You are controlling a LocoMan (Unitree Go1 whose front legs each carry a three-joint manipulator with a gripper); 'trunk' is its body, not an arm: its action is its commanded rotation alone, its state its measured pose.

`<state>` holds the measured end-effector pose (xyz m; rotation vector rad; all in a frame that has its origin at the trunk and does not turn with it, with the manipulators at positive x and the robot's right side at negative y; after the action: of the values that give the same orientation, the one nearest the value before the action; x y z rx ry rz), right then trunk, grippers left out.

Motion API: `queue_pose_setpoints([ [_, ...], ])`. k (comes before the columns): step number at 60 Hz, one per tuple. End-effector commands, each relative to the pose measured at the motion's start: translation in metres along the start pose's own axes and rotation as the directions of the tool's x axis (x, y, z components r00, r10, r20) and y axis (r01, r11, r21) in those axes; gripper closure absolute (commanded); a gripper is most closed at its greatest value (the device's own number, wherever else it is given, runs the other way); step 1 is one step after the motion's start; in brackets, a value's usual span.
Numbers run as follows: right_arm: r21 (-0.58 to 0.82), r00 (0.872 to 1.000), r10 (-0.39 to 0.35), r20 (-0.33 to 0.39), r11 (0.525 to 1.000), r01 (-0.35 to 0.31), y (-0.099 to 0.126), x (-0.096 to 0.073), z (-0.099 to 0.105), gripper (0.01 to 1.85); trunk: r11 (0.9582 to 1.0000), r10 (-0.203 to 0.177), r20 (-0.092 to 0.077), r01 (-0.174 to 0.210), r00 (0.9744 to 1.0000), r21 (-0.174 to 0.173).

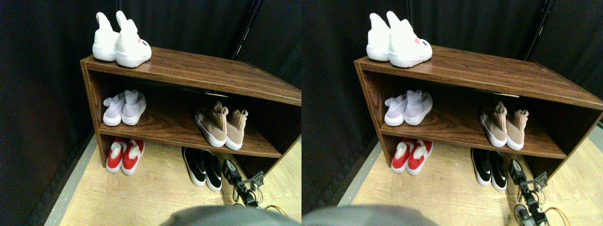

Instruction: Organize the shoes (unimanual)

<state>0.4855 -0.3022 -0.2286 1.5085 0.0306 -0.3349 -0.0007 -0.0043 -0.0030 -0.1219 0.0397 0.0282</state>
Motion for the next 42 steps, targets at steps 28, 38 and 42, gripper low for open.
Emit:
queue_pose_setpoints([
  [28,-0.111,0.98,0.197,-0.034,0.974,-0.199,0.05,-0.06,0.02,1.8,0.9989,-0.048,0.034,0.048,0.9983,0.004],
  [38,-0.072,0.985,0.167,-0.046,0.983,-0.17,0.041,-0.047,0.014,1.8,0.9992,-0.041,0.03,0.041,0.9987,0.003],
  [42,-0.07,0.988,0.15,-0.046,0.986,-0.153,0.034,-0.04,0.01,1.8,0.9994,-0.035,0.028,0.035,0.999,0.0],
])
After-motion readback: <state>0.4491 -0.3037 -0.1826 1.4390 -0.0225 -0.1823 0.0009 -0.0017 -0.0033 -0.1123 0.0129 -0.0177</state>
